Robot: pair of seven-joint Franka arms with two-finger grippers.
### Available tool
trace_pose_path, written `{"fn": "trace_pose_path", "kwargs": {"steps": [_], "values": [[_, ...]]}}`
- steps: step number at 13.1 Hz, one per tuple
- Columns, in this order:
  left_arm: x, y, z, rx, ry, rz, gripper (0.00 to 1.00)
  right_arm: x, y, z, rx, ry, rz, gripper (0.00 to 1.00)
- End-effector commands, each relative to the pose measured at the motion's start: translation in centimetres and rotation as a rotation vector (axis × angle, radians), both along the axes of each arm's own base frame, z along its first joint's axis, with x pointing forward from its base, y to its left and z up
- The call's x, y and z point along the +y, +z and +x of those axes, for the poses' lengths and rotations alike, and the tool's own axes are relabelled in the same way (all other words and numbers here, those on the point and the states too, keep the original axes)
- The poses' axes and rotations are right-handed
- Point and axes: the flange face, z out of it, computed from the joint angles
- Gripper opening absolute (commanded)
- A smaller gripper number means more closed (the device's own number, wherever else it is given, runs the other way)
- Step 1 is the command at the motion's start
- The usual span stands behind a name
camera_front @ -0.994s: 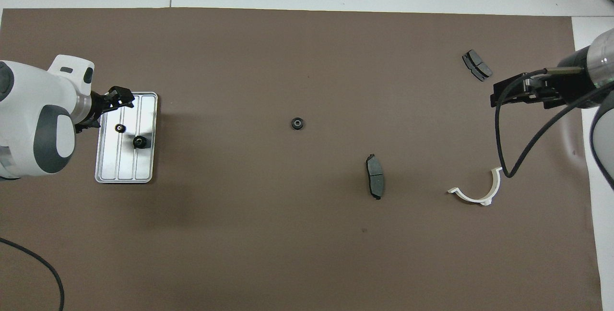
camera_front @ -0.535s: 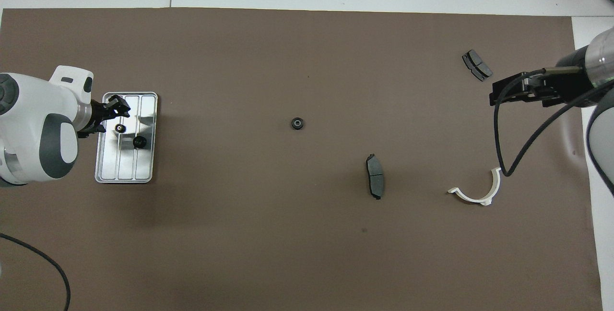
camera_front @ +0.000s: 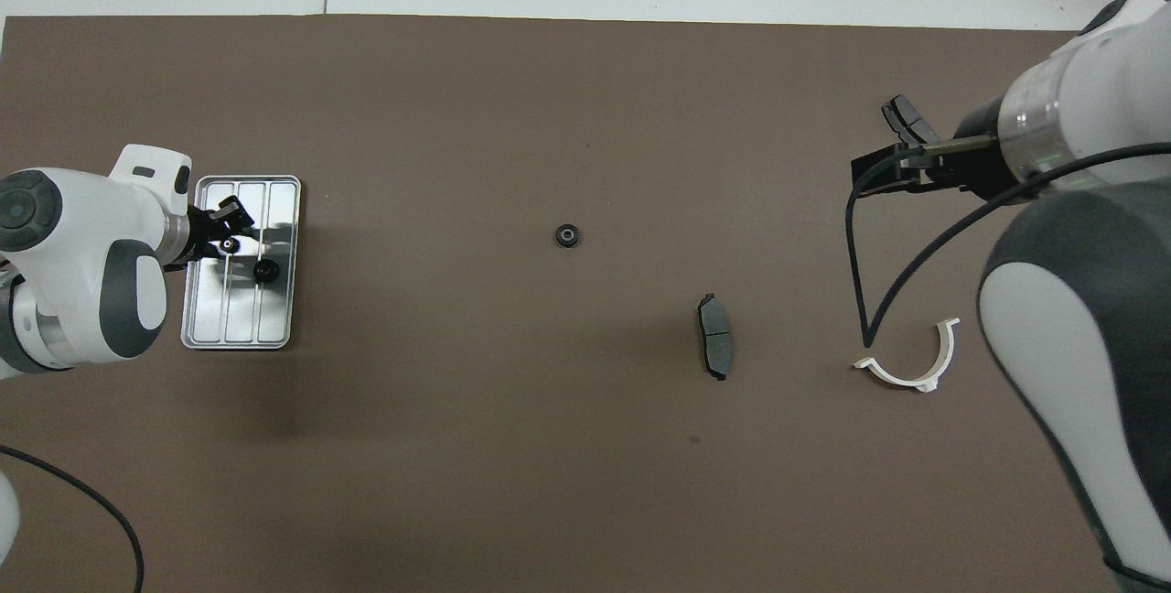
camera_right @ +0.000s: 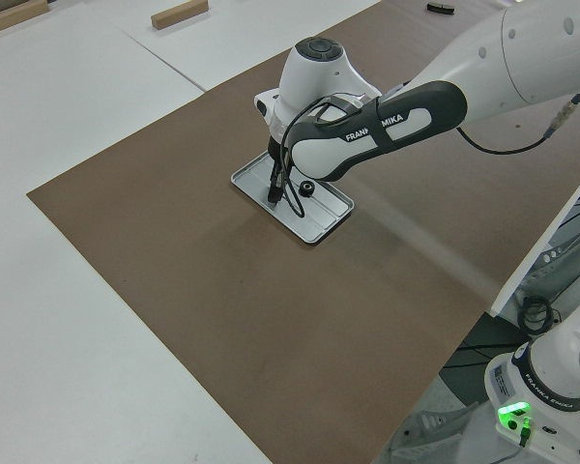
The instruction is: Place bearing gear from tray to pile
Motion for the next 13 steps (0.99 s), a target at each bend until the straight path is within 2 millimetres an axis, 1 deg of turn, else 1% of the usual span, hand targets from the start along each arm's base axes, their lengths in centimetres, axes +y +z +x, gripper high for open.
{"fn": "trace_pose_path", "kwargs": {"steps": [1,3,4,5,6,7,8,9,10,11,12,13], "values": [[-0.6,-0.4,-0.7,-0.004,-0.013,-0.001,0.00,4.1,-2.8,1.5,0.002,-0.005,-0.018,1.00],[-0.6,-0.3,-0.6,0.002,-0.017,0.000,0.00,9.0,-3.9,4.4,-0.018,-0.013,0.006,1.00],[-0.6,-0.1,-0.5,0.013,-0.015,-0.001,0.00,11.8,-5.0,5.8,-0.025,-0.006,0.014,1.00],[-0.7,1.0,0.0,0.024,-0.018,-0.002,0.00,14.0,-6.1,6.6,-0.029,0.001,0.018,1.00],[-0.4,2.8,0.6,0.050,-0.014,-0.005,0.00,16.1,-7.0,6.8,-0.052,0.016,0.023,1.00],[-0.4,5.6,1.0,0.070,-0.021,-0.010,0.00,18.6,-8.0,6.7,-0.078,0.033,0.032,1.00],[-0.5,7.8,1.3,0.088,-0.025,-0.014,0.00,20.8,-9.5,6.6,-0.095,0.040,0.036,1.00],[-0.9,10.1,1.3,0.107,-0.035,-0.017,0.00,22.9,-11.7,6.5,-0.103,0.048,0.031,1.00],[-1.1,12.2,1.2,0.113,-0.056,-0.020,0.00,24.3,-13.6,6.5,-0.108,0.063,0.009,1.00],[-1.5,13.6,1.0,0.127,-0.072,-0.022,0.00,26.0,-16.4,6.2,-0.090,0.077,-0.019,1.00],[-2.2,15.2,1.2,0.141,-0.083,-0.025,0.00,28.0,-19.1,5.9,-0.087,0.053,-0.033,1.00],[-2.7,17.0,1.4,0.158,-0.092,-0.024,0.00,29.4,-21.4,5.8,-0.104,0.040,-0.043,1.00]]}}
